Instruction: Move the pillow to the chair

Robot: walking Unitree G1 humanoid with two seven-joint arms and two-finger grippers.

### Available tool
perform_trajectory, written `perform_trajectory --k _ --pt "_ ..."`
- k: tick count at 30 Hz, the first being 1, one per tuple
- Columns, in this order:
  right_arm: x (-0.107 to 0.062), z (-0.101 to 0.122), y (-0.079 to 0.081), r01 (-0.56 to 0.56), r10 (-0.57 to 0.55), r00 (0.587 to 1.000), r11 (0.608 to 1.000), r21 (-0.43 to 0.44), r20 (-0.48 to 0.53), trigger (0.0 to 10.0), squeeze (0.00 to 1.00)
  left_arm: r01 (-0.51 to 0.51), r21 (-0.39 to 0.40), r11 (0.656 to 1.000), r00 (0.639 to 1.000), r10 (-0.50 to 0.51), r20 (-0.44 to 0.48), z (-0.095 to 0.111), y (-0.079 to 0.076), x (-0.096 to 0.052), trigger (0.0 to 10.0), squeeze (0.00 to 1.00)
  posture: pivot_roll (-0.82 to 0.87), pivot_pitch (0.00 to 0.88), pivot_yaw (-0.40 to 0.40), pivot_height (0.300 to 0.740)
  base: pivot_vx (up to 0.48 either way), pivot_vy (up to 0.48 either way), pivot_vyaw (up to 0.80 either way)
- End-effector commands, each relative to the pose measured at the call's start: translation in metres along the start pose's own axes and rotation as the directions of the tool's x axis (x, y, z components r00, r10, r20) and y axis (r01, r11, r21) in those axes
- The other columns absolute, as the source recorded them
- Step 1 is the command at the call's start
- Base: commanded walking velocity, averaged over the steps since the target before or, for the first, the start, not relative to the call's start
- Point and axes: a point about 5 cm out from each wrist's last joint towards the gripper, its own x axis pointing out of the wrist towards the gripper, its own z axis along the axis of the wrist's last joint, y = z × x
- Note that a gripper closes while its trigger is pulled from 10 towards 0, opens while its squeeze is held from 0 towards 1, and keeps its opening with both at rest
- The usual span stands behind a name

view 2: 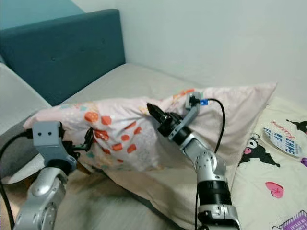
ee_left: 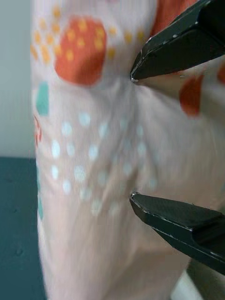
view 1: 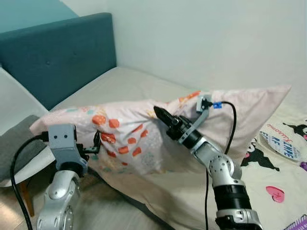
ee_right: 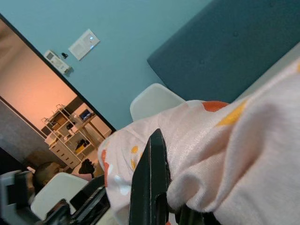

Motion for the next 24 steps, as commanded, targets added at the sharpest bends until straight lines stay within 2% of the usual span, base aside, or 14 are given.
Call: perform_trajectory --k 1,2,10,24 --pt "0.008 0.016 0.018 -0.070 0.075 0.996 0.993 -0.099 0.039 10.0 0.00 0.069 -0.068 0.995 0.998 -0.069 -0.009 0.000 -0.018 -0.006 10.0 0.00 0.09 0.000 -0.030 0.740 0.000 0.000 0.00" --pt "0.008 0.016 0.020 -0.080 0.085 0.996 0.988 -0.129 0.039 10.0 0.00 0.087 -0.069 0.994 0.996 -0.088 -0.006 0.000 -0.024 -0.009 10.0 0.00 0.10 0.000 -0.029 0.740 0.000 0.000 0.51" --pt "0.010 0.012 0.029 -0.132 0.139 0.990 0.975 -0.178 0.027 10.0 0.00 0.096 -0.007 0.995 0.995 -0.096 -0.004 0.002 -0.025 -0.008 10.0 0.00 0.10 0.000 -0.023 0.740 0.000 0.000 0.51" --pt "0.009 0.011 0.030 -0.114 0.120 0.993 0.969 -0.221 0.016 10.0 0.00 0.100 -0.004 0.995 0.995 -0.100 -0.011 0.002 -0.026 -0.006 10.0 0.00 0.10 0.000 -0.022 0.740 0.000 0.000 0.52"
